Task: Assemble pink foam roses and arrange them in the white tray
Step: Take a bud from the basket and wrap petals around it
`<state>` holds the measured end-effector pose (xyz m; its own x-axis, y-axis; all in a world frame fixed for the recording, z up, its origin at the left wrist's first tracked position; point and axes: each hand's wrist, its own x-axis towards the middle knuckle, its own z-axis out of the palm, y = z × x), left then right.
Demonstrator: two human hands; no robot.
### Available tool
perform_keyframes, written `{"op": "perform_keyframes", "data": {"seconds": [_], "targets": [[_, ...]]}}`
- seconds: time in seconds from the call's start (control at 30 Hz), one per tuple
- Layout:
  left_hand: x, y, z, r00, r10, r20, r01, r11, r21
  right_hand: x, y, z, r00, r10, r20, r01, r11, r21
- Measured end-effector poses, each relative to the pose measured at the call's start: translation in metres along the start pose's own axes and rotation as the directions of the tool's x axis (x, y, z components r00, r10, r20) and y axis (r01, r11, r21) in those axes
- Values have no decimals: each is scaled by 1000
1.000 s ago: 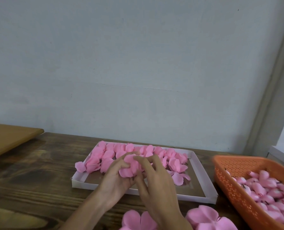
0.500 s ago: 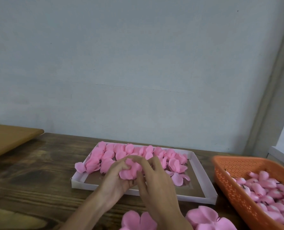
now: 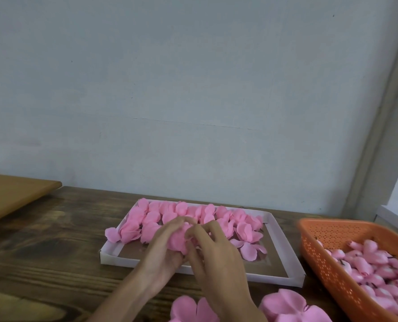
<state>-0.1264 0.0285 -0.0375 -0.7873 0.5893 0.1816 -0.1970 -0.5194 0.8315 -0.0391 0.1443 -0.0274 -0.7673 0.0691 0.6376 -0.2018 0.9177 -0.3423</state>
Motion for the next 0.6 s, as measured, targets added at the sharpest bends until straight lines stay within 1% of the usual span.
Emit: {"op": "perform_keyframes", "data": {"seconds": [0.07,0.17,0.27,0.3,0.4,0.5,0.6], "targets": [[-2,0,1,999,8,50,-7,1000,-27,0,1,2,999,15,-45,-14,1000,28],[-4,1,-2,986,-2,168,2,1000,1,1,4,1,989,49,-137,-26,986,162],[-5,-1,-11,978,-25,206,19,999,33,4,10,-4,983,61,-171,-12,962,274],[-5,-1,-14,979,-30,202,23,999,35,6,14,-5,987,53,-154,-6,955,295],[-5,0,-20,974,-46,221,30,997,75,8,23,-6,999,20,-30,-6,914,406],[-6,0,-19,979,-33,200,-9,978,207,9,28,-5,1000,25,9,-26,885,465],[-5,-3,-17,989,16,147,-70,927,369,10,32,-3,1000,7,21,-15,893,449]]}}
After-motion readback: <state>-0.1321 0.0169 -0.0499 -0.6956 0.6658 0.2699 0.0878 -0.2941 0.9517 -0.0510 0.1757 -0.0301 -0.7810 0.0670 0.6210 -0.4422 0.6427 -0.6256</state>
